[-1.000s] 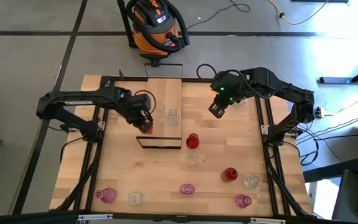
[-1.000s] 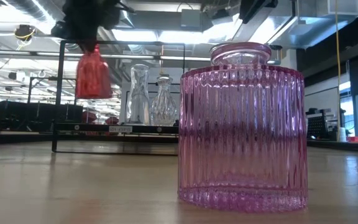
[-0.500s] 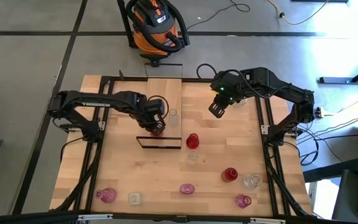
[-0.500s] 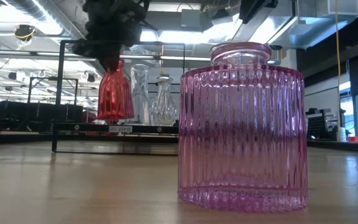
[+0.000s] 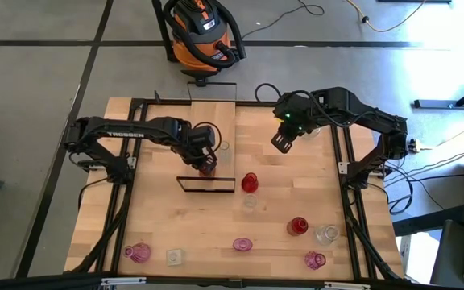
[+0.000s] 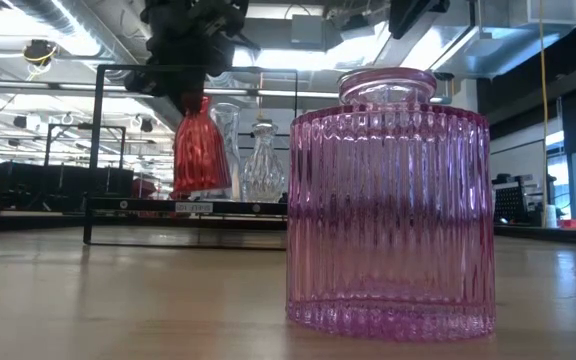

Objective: Sort vases onto shelf
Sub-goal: Put the red vase on the shelf

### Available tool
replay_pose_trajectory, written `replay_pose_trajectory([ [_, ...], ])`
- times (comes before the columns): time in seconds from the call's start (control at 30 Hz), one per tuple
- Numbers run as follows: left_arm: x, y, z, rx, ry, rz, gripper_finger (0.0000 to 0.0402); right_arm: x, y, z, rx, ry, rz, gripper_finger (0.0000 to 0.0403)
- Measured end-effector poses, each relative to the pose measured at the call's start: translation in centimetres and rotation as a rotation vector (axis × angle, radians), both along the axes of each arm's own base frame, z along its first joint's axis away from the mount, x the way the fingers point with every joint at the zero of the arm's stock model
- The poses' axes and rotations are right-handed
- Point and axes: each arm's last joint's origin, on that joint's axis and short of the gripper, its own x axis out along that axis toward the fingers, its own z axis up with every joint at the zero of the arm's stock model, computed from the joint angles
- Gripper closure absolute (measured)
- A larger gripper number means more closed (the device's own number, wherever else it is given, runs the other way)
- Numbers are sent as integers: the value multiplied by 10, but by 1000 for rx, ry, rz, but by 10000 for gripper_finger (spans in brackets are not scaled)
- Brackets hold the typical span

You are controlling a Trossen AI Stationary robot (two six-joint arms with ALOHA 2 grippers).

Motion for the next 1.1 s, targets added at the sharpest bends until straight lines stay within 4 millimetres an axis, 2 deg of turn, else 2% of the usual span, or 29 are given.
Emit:
replay_pose_trajectory([
  [0.43, 3, 0, 2, -12, -49, -27, 347, 0, 0, 0, 8, 0, 3, 324],
  [0.67, -5, 0, 10, 26, -49, 8, 347, 0, 1, 0, 39, -4, 20, 324],
  [0.8, -15, -1, 22, 40, -81, 27, 347, 6, 5, -2, 77, -47, 49, 324],
  [0.93, -31, -2, 40, 61, -149, 54, 347, 20, 17, -21, 111, -58, 111, 324],
  [1.1, -58, -9, 65, 91, -248, 46, 347, 40, 28, -81, 247, -21, 126, 324],
])
